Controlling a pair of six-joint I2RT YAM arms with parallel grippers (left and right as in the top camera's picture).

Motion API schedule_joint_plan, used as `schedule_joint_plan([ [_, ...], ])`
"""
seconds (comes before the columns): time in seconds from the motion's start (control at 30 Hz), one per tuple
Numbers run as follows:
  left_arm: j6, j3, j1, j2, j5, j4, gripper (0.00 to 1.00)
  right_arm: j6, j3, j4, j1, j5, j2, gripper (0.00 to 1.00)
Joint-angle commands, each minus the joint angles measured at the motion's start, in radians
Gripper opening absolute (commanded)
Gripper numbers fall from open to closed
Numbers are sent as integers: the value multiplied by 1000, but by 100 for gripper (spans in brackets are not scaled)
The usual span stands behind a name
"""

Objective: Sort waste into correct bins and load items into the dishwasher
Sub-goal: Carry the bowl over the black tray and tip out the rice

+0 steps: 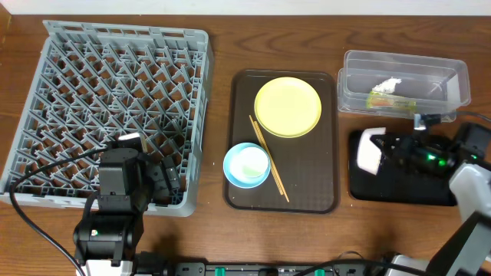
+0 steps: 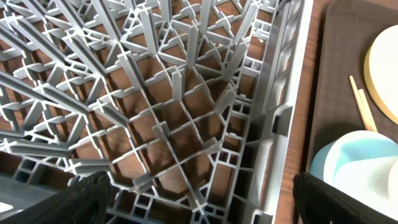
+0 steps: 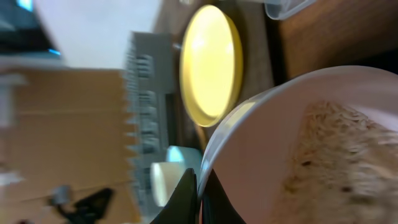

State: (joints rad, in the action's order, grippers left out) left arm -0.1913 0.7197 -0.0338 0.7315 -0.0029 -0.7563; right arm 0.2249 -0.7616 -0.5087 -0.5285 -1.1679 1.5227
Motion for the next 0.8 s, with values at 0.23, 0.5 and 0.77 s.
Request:
schedule_joint_plan([
  [0.23, -13, 23, -2, -1, -5, -2, 95, -16, 6, 26, -155, -392, 202, 1],
  [0.5, -13, 23, -2, -1, -5, -2, 95, 58, 6, 25, -249, -393, 236, 1],
  [0.77, -13, 23, -2, -1, -5, -2, 95, 192, 4, 78, -369, -393, 235, 1],
])
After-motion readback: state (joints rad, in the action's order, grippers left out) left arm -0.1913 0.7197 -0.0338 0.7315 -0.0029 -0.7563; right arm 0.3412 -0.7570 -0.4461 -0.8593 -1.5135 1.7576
